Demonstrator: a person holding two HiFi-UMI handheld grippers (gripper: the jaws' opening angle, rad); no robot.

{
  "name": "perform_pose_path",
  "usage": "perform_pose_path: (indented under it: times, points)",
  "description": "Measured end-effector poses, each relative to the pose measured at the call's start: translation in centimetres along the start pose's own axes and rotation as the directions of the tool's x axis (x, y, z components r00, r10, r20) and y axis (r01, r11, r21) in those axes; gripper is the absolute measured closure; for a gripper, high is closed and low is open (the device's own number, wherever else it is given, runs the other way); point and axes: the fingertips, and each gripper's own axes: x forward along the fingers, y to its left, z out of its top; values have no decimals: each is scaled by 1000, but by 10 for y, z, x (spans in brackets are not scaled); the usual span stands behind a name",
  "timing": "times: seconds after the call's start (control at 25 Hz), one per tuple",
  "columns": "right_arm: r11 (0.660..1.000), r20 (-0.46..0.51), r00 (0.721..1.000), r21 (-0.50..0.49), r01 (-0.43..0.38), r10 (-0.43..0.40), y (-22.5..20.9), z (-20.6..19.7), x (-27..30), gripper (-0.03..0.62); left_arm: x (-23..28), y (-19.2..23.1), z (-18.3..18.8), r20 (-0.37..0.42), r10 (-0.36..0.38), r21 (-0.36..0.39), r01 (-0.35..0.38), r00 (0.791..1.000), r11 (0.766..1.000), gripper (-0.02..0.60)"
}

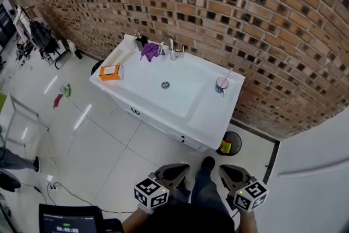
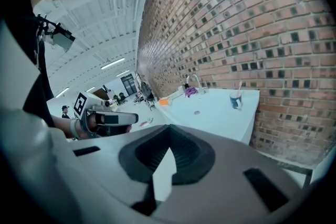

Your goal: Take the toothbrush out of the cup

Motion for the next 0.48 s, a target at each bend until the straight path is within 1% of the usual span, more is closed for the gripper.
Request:
perform_pose_path:
  times: [0.2,0.32,0.48]
  points:
    - [998,3,998,-30,-55,55,-30,27,21,606,32,9,19,-4,37,3,-37,999,999,583]
    - [996,3,997,-42,-78,78,-63,43,28,606,65,7,40,2,32,22,-32,999,999,583]
    - [995,-12,995,-19,-97,97,-115,60,35,606,114,1,70,8,14,61,-14,1000,998,583]
